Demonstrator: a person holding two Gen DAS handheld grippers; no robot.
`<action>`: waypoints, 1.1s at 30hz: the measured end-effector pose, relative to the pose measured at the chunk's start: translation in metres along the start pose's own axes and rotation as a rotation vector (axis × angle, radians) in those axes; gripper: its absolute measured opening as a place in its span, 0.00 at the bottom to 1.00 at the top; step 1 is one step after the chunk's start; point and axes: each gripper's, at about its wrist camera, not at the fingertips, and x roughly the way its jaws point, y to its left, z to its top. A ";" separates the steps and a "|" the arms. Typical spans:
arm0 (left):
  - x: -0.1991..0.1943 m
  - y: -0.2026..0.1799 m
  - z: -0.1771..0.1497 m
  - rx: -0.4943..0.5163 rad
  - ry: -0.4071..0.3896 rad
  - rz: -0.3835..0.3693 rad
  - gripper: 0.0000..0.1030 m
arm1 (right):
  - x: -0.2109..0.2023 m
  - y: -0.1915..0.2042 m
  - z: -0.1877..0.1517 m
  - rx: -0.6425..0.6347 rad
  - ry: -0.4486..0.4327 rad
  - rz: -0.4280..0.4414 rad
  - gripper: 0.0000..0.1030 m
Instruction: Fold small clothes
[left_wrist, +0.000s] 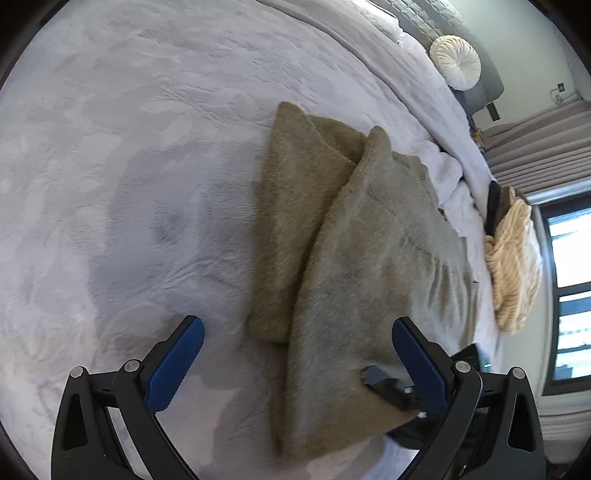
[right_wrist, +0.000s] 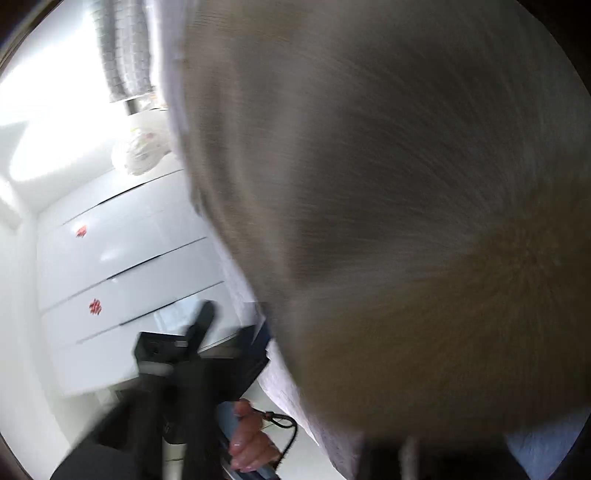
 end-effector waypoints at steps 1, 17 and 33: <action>0.002 0.000 0.002 -0.005 0.005 -0.013 0.99 | -0.002 0.001 0.000 -0.001 0.000 0.037 0.09; 0.048 -0.072 0.042 0.091 0.090 -0.227 0.78 | -0.026 0.064 -0.031 -0.339 0.077 -0.048 0.09; 0.072 -0.069 0.029 0.205 0.094 0.026 0.22 | -0.096 0.122 -0.027 -0.593 -0.071 -0.449 0.16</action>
